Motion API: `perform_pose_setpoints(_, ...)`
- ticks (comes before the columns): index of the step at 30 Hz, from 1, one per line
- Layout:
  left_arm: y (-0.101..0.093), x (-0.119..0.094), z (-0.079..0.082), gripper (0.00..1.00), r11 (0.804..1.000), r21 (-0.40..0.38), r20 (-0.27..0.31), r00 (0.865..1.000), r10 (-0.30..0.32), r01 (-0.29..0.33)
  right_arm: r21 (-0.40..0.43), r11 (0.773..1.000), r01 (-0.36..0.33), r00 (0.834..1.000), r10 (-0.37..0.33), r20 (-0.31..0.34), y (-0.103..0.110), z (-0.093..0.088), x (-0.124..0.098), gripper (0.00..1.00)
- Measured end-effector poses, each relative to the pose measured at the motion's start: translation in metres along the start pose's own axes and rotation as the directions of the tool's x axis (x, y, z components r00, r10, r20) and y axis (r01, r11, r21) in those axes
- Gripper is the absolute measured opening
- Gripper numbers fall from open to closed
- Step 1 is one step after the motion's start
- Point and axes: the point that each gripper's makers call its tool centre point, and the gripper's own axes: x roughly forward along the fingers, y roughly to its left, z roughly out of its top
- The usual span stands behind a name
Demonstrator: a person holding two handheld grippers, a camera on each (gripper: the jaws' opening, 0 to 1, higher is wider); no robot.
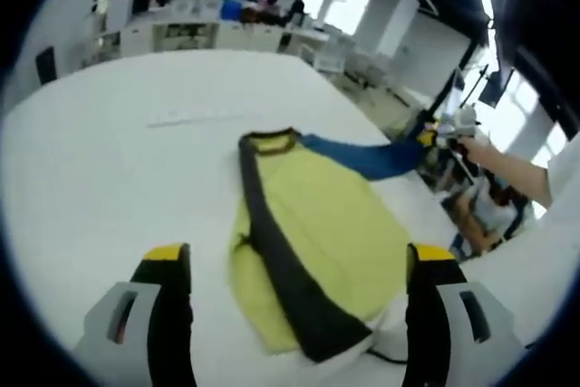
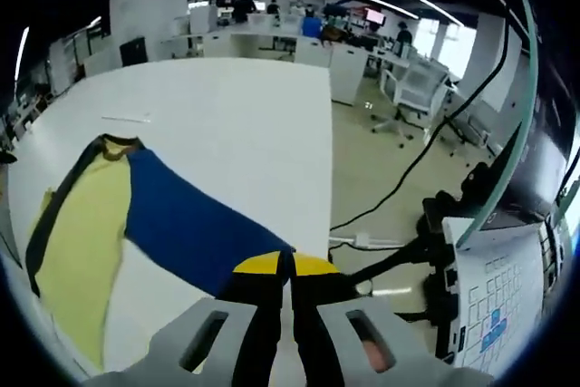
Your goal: Fold the garment on the visible template until the final outline fits inside the template.
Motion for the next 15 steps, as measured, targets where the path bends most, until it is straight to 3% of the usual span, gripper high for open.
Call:
perform_pose_setpoints(8,-0.004,0.007,0.006,0.95,1.0,0.0,0.0,1.0,-0.002,0.002,-0.109,0.994,0.003,0.997,-0.011,-0.075,-0.006,-0.014,0.011,0.03)
perform_pose_setpoints(15,-0.008,0.013,0.007,0.95,1.0,-0.001,-0.01,1.0,0.002,-0.002,-0.139,0.99,0.008,0.993,-0.024,-0.113,-0.014,-0.023,0.02,0.03)
